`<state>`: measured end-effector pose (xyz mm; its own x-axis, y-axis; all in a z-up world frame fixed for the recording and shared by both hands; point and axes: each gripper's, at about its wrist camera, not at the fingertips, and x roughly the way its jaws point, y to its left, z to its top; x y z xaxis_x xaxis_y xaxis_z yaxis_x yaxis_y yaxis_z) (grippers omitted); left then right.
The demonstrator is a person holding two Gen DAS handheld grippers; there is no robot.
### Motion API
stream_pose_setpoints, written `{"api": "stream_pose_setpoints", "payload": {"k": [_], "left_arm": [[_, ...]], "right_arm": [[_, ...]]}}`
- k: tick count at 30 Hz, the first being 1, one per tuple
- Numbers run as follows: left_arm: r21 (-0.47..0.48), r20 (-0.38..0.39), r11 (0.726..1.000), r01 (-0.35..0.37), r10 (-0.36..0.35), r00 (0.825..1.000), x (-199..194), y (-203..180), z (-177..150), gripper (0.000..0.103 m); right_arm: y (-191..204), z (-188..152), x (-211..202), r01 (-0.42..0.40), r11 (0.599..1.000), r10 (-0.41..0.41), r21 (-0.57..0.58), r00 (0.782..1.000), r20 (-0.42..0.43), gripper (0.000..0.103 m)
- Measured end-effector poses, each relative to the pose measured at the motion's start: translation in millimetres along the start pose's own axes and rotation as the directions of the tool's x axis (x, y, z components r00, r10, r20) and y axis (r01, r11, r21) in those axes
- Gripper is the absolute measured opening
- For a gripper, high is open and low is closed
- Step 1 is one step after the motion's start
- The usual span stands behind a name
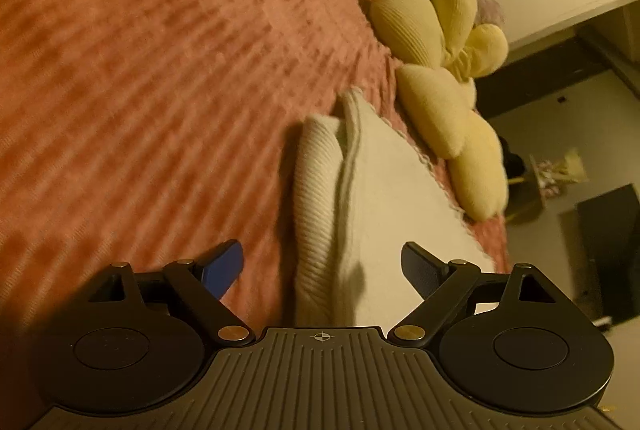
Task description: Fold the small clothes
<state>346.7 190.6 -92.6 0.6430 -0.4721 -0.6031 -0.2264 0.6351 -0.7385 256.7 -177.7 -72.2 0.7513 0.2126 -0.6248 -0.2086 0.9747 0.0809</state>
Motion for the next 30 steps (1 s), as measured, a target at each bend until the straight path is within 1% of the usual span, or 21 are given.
{"api": "stream_pose_setpoints", "payload": {"k": [2, 3, 4, 5, 6, 8, 9, 10, 12, 14, 15, 17, 18, 19, 20, 21, 22, 24, 26, 28, 30], "left_arm": [[0.016, -0.008, 1.0, 0.016, -0.016, 1.0, 1.0, -2.3, -2.2, 0.089], [0.014, -0.016, 1.0, 0.02, -0.02, 1.0, 1.1, -4.1, -3.4, 0.081], [0.009, -0.028, 0.999, 0.041, -0.04, 0.999, 0.7, -6.8, -4.8, 0.077], [0.012, -0.051, 0.997, 0.077, -0.077, 0.996, 2.2, -9.3, -6.1, 0.076], [0.033, -0.071, 0.997, 0.076, -0.074, 0.995, 4.6, -14.0, -8.1, 0.076], [0.097, -0.094, 0.995, 0.011, -0.002, 0.996, 12.7, -20.6, -10.5, 0.076], [0.098, -0.099, 0.995, 0.005, 0.004, 0.995, 15.5, -20.0, -11.5, 0.076], [0.082, -0.095, 0.997, 0.016, -0.008, 0.995, 16.1, -18.5, -11.3, 0.076], [0.054, -0.091, 0.998, 0.034, -0.029, 0.995, 16.6, -16.3, -11.0, 0.076], [0.06, -0.097, 0.997, 0.052, -0.046, 0.994, 17.0, -16.4, -11.0, 0.076], [0.071, -0.1, 0.996, 0.054, -0.047, 0.994, 16.1, -16.8, -11.5, 0.073], [0.071, -0.101, 0.996, 0.048, -0.04, 0.994, 16.3, -16.5, -11.3, 0.062], [0.053, -0.1, 0.997, 0.05, -0.045, 0.994, 16.3, -14.2, -10.1, 0.05], [0.029, -0.102, 0.999, 0.046, -0.043, 0.994, 17.8, -11.1, -9.0, 0.041], [0.003, -0.1, 0.999, 0.034, -0.034, 0.994, 18.8, -7.9, -8.7, 0.038], [-0.019, -0.099, 0.999, 0.032, -0.033, 0.995, 19.2, -5.0, -8.9, 0.036], [-0.032, -0.097, 0.999, 0.037, -0.04, 0.994, 19.0, -4.2, -9.2, 0.035], [-0.012, -0.095, 0.999, 0.038, -0.039, 0.995, 17.6, -8.3, -9.6, 0.033], [0.001, -0.096, 0.999, 0.041, -0.041, 0.995, 16.3, -13.5, -9.0, 0.031], [0.007, -0.091, 0.999, 0.047, -0.046, 0.995, 13.8, -19.3, -7.9, 0.029], [0.022, -0.081, 0.999, 0.044, -0.042, 0.996, 11.2, -30.3, -7.7, 0.028]], "right_arm": [[0.0, 1.0, 1.2, 0.01, 1.0, -0.01, 0.006, 1.0, 0.003, 0.019], [-0.1, 1.5, 2.0, 0.012, 1.0, -0.012, 0.012, 1.0, 0.004, 0.019], [0.2, 2.4, 2.5, 0.013, 1.0, -0.013, 0.015, 1.0, 0.006, 0.019], [1.1, 3.1, 2.6, 0.013, 1.0, -0.013, 0.01, 1.0, 0.009, 0.019], [2.6, 3.5, 2.3, 0.015, 1.0, -0.015, 0.001, 1.0, 0.013, 0.019], [5.4, 3.5, 2.7, 0.014, 1.0, -0.014, -0.016, 1.0, 0.014, 0.018], [6.4, 3.4, 3.6, 0.013, 1.0, -0.012, -0.019, 1.0, 0.011, 0.016], [7.3, 3.5, 4.0, 0.014, 1.0, -0.014, -0.019, 1.0, 0.009, 0.013], [8.4, 4.1, 2.7, 0.013, 1.0, -0.013, -0.015, 1.0, 0.013, 0.011], [9.3, 3.9, 0.9, 0.014, 1.0, -0.014, -0.015, 1.0, 0.023, 0.009], [9.8, 3.9, 0.3, 0.017, 1.0, -0.017, -0.017, 0.999, 0.029, 0.009], [10.4, 3.9, 0.1, 0.01, 1.0, -0.01, -0.008, 0.999, 0.035, 0.009], [10.2, 3.8, 0.6, 0.001, 1.0, -0.001, 0.0, 0.999, 0.038, 0.009], [10.6, 3.8, 2.1, -0.008, 1.0, 0.008, 0.002, 0.999, 0.035, 0.009], [12.1, 2.9, 6.6, -0.016, 1.0, 0.016, -0.008, 1.0, 0.019, 0.009], [14.3, 1.2, 13.6, -0.027, 0.999, 0.026, -0.03, 0.999, -0.021, 0.009], [15.7, -0.5, 18.7, -0.025, 0.998, 0.023, -0.051, 0.999, -0.041, 0.009], [16.9, 2.6, 17.2, -0.023, 0.998, 0.02, -0.066, 0.999, -0.043, 0.009], [13.8, 6.7, 9.8, -0.032, 0.999, 0.031, -0.042, 0.999, -0.034, 0.009], [8.4, 6.3, -1.6, -0.039, 0.999, 0.039, -0.016, 0.999, 0.001, 0.009], [3.5, 4.7, -10.5, -0.028, 1.0, 0.028, -0.005, 0.999, 0.03, 0.01]]}}
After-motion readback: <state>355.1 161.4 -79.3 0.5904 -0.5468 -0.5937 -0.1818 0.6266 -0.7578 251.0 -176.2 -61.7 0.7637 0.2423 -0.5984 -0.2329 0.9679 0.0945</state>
